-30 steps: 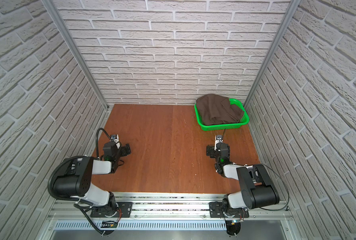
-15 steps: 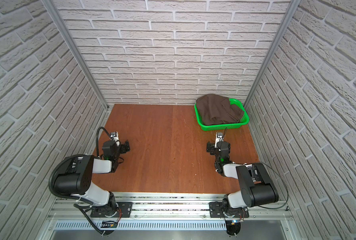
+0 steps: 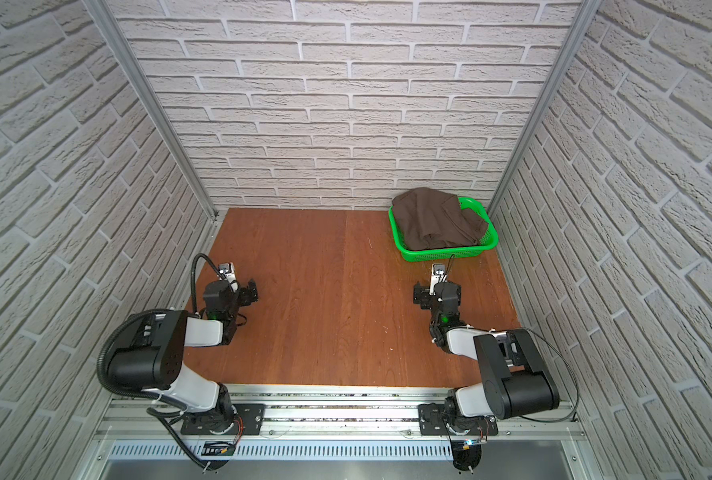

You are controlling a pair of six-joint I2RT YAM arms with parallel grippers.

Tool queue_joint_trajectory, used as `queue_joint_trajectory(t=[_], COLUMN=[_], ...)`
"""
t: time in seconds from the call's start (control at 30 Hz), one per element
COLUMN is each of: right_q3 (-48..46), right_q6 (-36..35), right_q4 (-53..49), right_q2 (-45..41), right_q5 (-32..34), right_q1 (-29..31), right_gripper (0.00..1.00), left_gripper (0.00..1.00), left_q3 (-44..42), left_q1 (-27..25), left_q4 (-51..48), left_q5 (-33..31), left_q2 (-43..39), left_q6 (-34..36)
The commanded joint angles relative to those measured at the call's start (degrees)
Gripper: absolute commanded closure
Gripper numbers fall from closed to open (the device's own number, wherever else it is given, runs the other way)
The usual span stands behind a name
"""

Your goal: Fold and stack the trousers

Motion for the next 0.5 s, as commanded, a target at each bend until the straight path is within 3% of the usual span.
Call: queue_joint_trajectory(t=[0.0,0.13,0.27,0.47], right_q3=[13.1,31.0,52.5,75.4], right_q6=[5.2,12.1,16.8,17.4], right_q4=[-20.4,-41.1,-60.9,-73.6], right_q2=[-7.6,-4.8,7.5,25.9], right_q5=[6.6,8.5,10.2,8.2], right_q1=[0.2,0.1,0.0,-0.2], right_gripper=[0.00,0.00,0.00,0.00], left_gripper=[0.06,0.07,0.02,0.02], left_q3=[6.4,19.8,32.5,35.6], left_q1=[-2.3,-3.7,-6.6,-14.0], left_q4=[-10.5,-34.8,-56.1,-63.1], left_q5=[-11.2,-14.8,-14.1,-8.7], left_q2=[-8.8,-13.6,-11.8,-10.6], left_q6=[0.3,-8.1,-14.6,-19.8])
